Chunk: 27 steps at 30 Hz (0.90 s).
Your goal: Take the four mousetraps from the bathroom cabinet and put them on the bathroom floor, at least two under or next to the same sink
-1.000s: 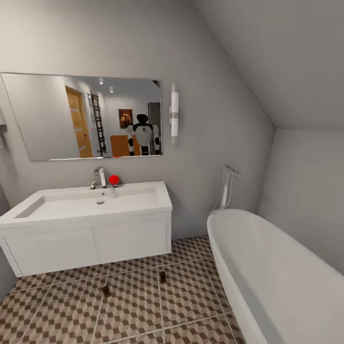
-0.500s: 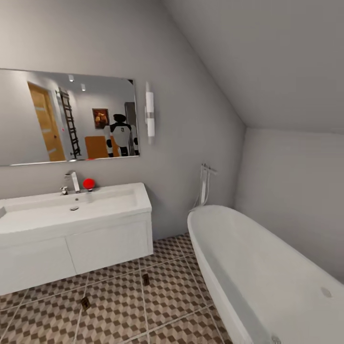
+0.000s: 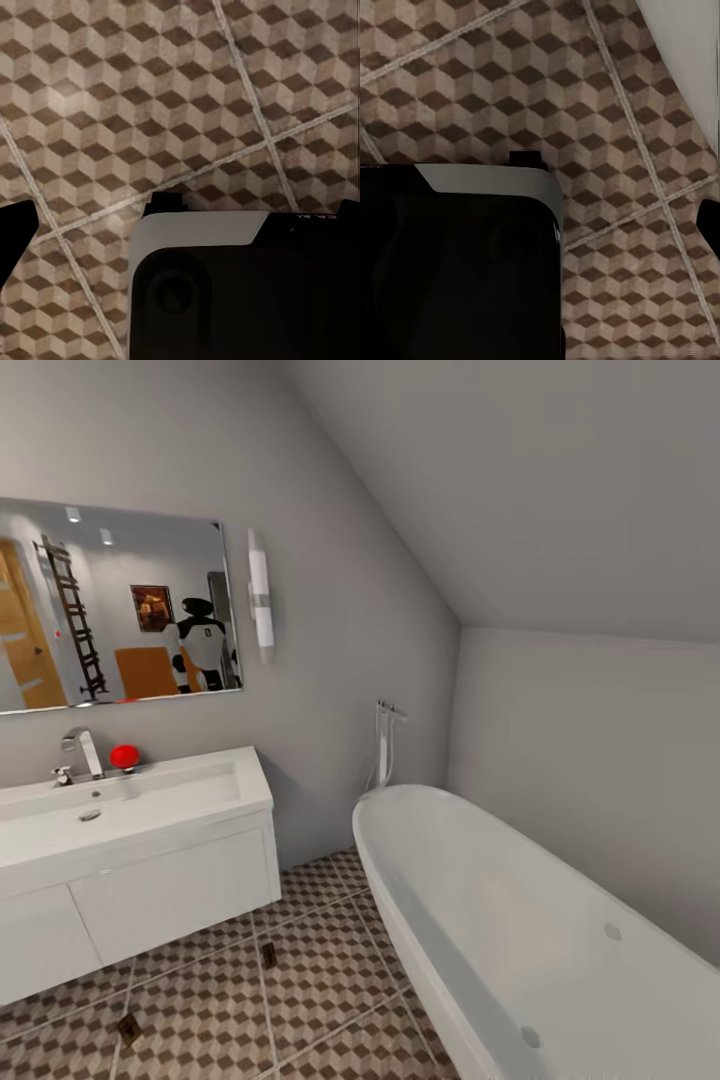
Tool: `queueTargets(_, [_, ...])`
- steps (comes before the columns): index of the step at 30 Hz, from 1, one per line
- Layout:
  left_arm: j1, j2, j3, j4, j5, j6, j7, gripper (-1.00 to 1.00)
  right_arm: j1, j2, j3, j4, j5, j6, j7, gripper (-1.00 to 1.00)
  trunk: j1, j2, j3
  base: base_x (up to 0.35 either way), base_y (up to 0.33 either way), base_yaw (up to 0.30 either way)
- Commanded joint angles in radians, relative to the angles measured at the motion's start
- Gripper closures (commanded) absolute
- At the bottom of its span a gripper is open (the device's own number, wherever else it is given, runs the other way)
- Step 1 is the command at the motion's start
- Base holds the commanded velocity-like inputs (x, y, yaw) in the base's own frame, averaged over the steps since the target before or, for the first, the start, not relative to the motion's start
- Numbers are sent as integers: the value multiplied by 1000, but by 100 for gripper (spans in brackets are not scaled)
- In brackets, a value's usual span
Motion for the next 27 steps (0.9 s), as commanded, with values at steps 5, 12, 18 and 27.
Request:
queueTargets(5, [0, -1, -7, 1, 10, -3, -1, -100, -2, 1, -9, 3, 10, -6, -3, -100, 0, -1, -1, 0, 0, -296])
queueTargets(12, [0, 0, -8, 1, 10, -3, -1, -100, -2, 2, -9, 3, 10, -6, -3, -100, 0, -1, -1, 0, 0, -296])
queueTargets(18, [0, 0, -10, 1, 10, -3, -1, -100, -2, 1, -9, 3, 10, -6, -3, -100, 0, -1, -1, 0, 0, -296])
queueTargets(27, [0, 0, -9, 1, 10, -3, -1, -100, -2, 1, -9, 3, 10, -7, -3, -100, 0, -1, -1, 0, 0, -296])
